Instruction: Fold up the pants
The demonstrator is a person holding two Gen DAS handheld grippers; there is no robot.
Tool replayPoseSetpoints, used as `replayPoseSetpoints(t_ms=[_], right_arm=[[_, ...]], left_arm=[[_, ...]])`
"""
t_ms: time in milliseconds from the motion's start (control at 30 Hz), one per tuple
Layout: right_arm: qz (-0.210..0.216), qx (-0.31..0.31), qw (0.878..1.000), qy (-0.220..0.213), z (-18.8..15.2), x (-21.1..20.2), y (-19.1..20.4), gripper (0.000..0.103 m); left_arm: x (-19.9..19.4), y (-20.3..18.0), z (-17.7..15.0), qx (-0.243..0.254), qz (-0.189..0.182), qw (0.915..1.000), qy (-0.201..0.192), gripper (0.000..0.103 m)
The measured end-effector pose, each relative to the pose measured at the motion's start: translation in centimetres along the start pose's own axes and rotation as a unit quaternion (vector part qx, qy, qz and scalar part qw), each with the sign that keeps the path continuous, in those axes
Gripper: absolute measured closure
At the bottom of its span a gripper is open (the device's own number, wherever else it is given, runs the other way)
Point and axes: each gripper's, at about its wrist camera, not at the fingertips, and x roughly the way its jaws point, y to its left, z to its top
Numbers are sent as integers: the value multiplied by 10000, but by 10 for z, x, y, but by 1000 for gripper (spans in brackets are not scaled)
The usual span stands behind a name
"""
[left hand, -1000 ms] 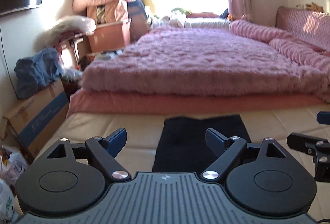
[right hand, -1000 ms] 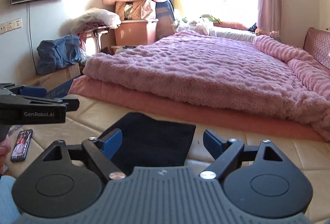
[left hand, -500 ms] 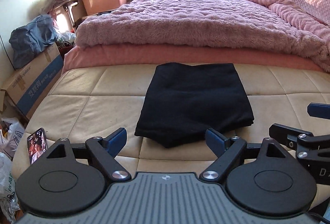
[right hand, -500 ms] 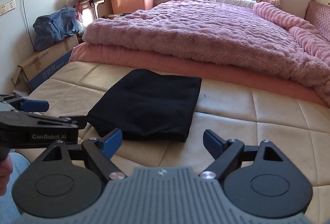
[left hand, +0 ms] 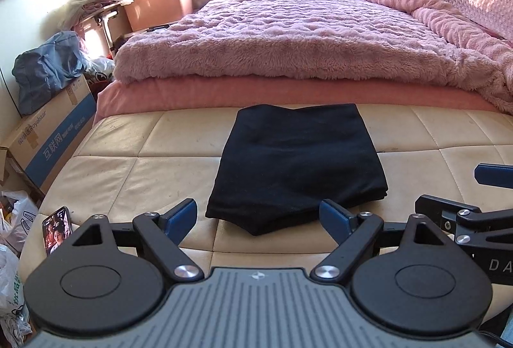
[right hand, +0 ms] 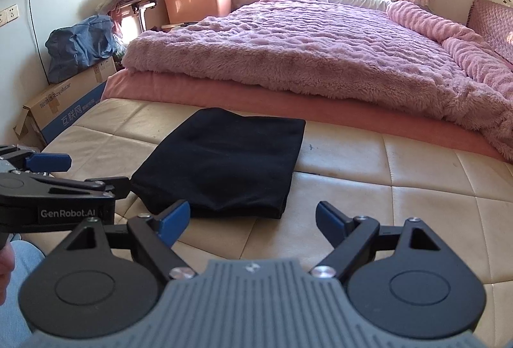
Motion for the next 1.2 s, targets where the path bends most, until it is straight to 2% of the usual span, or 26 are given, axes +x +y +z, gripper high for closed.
replayPoseSetpoints(t_ms=[1200], right_arm=[[3, 62, 10000, 41, -2, -2, -2, 21]], left_arm=[[1, -1, 1, 49, 0, 10000, -2, 2]])
